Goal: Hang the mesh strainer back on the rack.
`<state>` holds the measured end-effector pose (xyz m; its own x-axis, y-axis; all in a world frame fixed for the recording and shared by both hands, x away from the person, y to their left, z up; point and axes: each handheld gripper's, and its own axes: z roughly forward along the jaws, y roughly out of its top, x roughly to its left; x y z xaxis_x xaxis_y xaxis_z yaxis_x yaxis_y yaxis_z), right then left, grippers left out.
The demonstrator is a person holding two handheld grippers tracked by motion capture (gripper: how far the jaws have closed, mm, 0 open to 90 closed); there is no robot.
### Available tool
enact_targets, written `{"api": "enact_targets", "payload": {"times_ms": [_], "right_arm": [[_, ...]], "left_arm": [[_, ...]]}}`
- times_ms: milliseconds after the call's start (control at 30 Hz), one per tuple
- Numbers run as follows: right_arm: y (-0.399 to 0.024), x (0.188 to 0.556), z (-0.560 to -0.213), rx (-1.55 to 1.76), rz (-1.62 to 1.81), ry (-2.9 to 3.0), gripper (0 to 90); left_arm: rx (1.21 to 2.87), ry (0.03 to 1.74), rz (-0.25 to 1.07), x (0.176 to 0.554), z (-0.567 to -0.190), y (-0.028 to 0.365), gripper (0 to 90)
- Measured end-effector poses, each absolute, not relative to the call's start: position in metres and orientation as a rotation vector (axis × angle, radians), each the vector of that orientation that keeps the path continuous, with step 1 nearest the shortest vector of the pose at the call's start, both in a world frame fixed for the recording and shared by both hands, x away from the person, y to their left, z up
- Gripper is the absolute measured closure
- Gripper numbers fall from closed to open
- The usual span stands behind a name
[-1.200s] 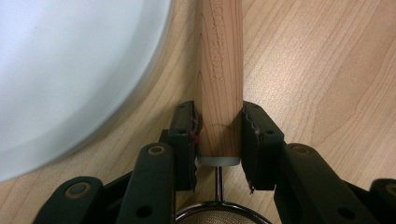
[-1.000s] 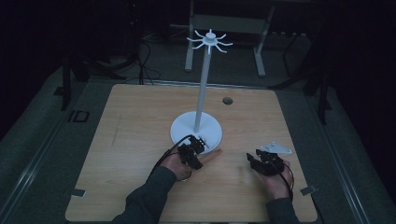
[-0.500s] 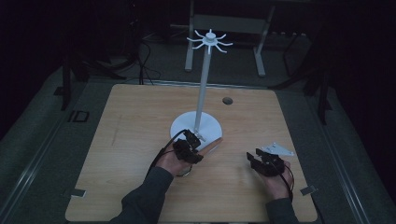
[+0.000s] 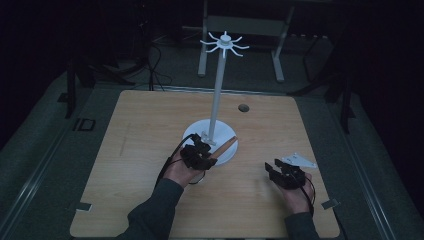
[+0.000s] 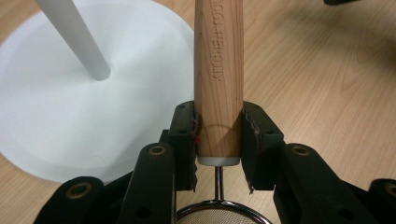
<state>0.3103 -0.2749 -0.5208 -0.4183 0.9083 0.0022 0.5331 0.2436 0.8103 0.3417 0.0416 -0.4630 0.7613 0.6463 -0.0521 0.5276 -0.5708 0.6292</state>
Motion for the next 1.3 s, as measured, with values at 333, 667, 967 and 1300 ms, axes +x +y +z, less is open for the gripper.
{"api": "enact_targets", "payload": {"times_ms": [333,667,967,1300], "right_arm": [[-0.276,0.309,-0.520,1.301,1.057,2.031,54.7],[-0.277,0.309,-0.520,1.295,1.073,2.030,54.7],[-0.276,0.308,-0.519,1.292,1.055,2.028,55.1],[-0.276,0.308,-0.519,1.289,1.048,2.030,55.1]], "left_arm": [[2.233,0.895,0.274,0.339,-0.451,0.049,68.7],[2.181,0.894,0.312,0.336,-0.441,0.054,68.7],[2.108,0.881,0.361,0.331,-0.428,0.057,68.6],[2.047,0.876,0.399,0.326,-0.417,0.060,68.7]]}}
